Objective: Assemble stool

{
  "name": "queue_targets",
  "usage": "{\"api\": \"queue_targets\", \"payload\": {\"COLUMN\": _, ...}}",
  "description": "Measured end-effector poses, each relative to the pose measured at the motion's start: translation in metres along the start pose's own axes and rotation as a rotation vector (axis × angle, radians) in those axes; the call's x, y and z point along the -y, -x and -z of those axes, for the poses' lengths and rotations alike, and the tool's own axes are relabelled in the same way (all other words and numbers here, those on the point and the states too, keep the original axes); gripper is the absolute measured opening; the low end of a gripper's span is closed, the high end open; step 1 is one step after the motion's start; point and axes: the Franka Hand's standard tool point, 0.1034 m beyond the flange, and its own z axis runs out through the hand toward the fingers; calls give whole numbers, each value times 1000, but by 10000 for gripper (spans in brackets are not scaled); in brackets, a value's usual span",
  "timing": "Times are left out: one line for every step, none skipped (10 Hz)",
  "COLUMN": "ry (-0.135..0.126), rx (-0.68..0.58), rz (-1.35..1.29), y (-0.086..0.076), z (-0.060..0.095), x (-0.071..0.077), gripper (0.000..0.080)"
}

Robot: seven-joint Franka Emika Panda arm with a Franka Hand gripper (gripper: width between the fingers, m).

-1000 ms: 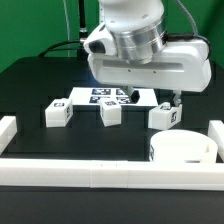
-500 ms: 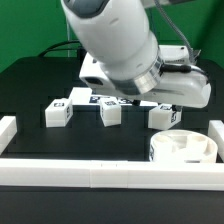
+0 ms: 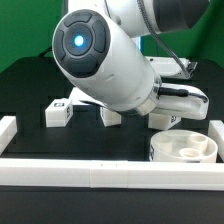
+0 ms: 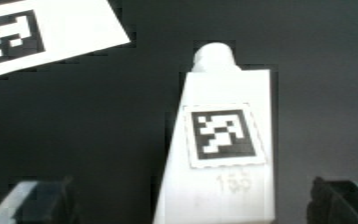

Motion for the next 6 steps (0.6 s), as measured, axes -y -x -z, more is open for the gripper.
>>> {"api": "queue_targets", "payload": {"ry": 4, "rx": 3, "rz": 1, "y": 0, "z": -3, "x": 1, "gripper": 649}}
{"api": "queue_targets", "payload": {"ry": 6, "rx": 5, "rz": 2, "y": -1, "z": -4, "x": 1, "gripper": 649}}
{"api": "queue_targets", "payload": {"ry": 8, "rx": 5, "rz": 4, "y": -2, "z": -6, "x": 2, "gripper": 649}}
{"api": "queue_targets", "payload": {"ry": 10, "rx": 6, "rz": 8, "y": -2, "z": -7, "x": 2, "gripper": 649}}
{"api": "queue_targets", "payload": {"ry": 9, "rx": -3, "rz": 18, "y": -4, "z": -7, "x": 3, "gripper": 649}}
{"api": "queue_targets", "payload": {"ry": 12, "rx": -11, "rz": 44, "y": -5, "z": -7, "x": 4, "gripper": 649}}
